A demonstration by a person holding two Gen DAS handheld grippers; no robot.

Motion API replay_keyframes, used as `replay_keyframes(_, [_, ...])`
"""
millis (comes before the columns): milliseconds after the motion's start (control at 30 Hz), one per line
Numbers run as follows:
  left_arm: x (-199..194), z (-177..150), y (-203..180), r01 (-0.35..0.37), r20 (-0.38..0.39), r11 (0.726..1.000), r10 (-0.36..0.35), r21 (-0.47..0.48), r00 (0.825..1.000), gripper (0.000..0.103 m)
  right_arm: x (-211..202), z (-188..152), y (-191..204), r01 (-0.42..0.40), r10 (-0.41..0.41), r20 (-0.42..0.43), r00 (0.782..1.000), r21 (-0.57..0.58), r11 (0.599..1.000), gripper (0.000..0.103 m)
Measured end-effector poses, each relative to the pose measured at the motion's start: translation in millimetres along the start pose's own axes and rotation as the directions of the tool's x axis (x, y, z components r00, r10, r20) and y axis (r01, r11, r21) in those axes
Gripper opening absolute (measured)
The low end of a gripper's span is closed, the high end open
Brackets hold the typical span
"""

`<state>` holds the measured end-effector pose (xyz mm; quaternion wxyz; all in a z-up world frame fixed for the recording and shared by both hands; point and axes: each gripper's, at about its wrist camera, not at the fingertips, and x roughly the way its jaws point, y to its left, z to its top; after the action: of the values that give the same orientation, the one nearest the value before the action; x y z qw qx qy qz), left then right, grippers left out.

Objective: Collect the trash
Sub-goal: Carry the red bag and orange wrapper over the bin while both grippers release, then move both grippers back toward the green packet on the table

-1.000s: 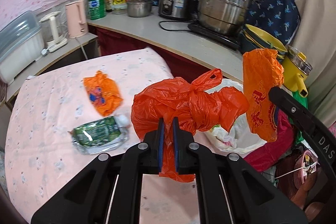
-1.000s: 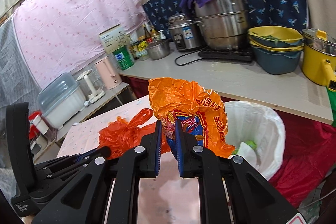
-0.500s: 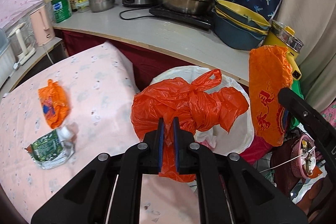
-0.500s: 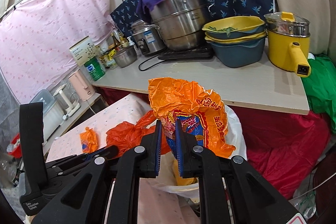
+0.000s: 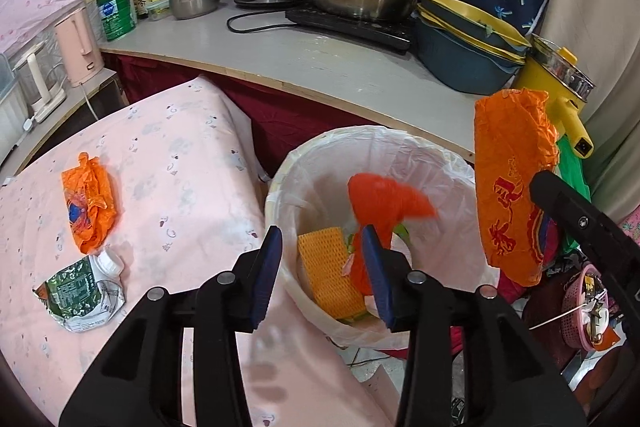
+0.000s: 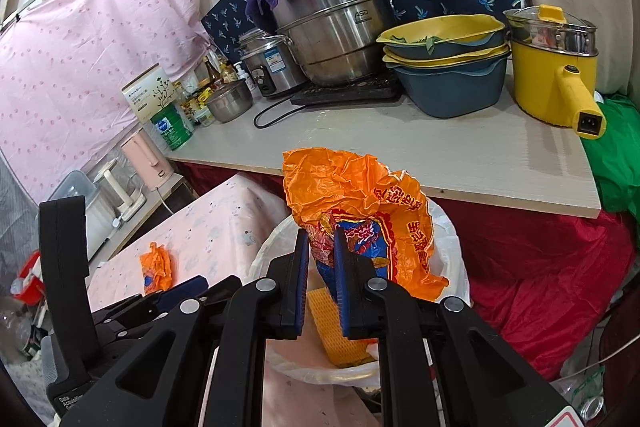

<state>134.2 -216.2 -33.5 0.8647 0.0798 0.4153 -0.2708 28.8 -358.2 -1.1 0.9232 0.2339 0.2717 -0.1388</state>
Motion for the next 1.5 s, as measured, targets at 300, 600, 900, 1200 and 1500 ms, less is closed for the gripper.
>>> replay_keyframes(300, [-10,1,21,-0.046,0.035,0.999,0.047,-0.015,0.998,0.042,25,3,14,-0.015,0.014,-0.030,0.999,-0.028,0.999,0.014])
replay_keyframes(600, [-18,1,45,-0.076,0.046,0.996,0.078,-0.052,0.996,0.048,41,2,32,-0.023,0.022,-0.043,0.999,-0.043,0.999,0.027])
replay_keyframes(900, [-31,-6,63,-0.092,0.058,0.992,0.097,-0.090,0.994,0.055,32,1,54,-0.050,0.047,-0.037,0.998,-0.074,0.996,0.029])
replay_keyframes(1200, [-54,-17,94,-0.129,0.079,0.980,0.142,-0.149,0.987,0.064,20,-8,91,-0.097,0.092,-0.045,0.995,-0.121,0.988,0.029])
replay_keyframes(1500, [-74,-33,137,-0.163,0.081,0.962,0.185,-0.219,0.979,0.065,18,-25,138,-0.150,0.140,-0.071,0.988,-0.175,0.973,0.033])
